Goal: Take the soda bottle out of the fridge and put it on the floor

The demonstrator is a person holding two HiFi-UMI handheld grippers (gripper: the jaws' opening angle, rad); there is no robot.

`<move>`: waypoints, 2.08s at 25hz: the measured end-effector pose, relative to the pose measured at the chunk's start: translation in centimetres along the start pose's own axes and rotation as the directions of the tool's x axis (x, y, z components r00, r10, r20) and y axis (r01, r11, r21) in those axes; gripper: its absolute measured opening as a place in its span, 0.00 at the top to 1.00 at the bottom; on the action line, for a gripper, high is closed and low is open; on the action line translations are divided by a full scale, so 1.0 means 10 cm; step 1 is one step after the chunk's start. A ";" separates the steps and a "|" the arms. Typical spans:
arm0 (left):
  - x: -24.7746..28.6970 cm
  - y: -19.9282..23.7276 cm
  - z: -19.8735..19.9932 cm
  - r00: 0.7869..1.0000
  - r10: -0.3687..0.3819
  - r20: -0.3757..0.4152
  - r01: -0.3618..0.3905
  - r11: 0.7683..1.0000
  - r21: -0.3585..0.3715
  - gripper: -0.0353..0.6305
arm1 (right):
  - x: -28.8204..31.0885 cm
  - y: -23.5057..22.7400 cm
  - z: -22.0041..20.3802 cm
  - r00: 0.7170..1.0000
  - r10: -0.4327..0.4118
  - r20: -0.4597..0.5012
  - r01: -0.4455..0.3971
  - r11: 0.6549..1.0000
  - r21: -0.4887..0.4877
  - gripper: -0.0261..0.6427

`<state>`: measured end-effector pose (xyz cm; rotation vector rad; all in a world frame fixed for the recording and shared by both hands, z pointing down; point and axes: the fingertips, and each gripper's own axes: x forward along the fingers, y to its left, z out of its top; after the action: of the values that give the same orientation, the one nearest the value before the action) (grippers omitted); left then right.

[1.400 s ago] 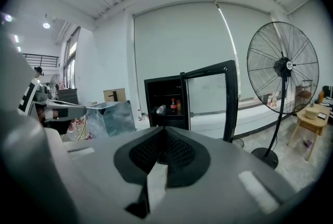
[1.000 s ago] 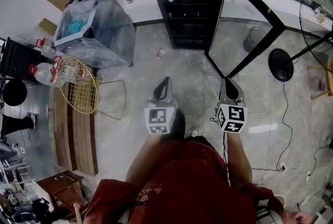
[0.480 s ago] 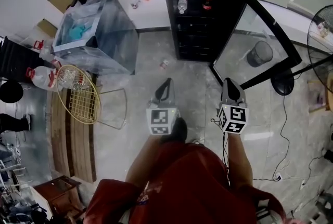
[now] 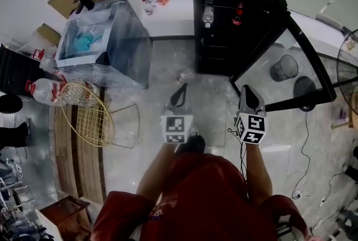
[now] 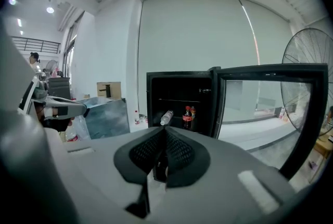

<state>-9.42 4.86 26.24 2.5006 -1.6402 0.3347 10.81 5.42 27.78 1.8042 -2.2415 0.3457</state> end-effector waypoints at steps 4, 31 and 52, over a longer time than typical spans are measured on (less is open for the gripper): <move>0.20 0.27 0.10 1.000 -0.017 -0.011 0.017 1.000 0.012 0.95 | 0.28 0.08 0.14 1.000 -0.014 -0.012 0.014 1.000 0.001 0.96; 1.93 0.41 0.43 0.999 -0.008 -0.031 0.009 1.000 0.024 0.95 | 1.79 -0.68 0.59 1.000 0.025 0.000 -0.025 1.000 -0.016 0.96; 3.19 -0.06 0.25 0.993 0.048 -0.108 -0.053 0.998 -0.043 0.95 | 2.72 -1.57 0.50 0.992 0.125 -0.019 -0.125 0.992 -0.019 0.96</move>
<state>3.59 -23.76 31.99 2.3676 -1.6528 0.4235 20.37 -24.54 32.58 1.6487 -2.3425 0.3602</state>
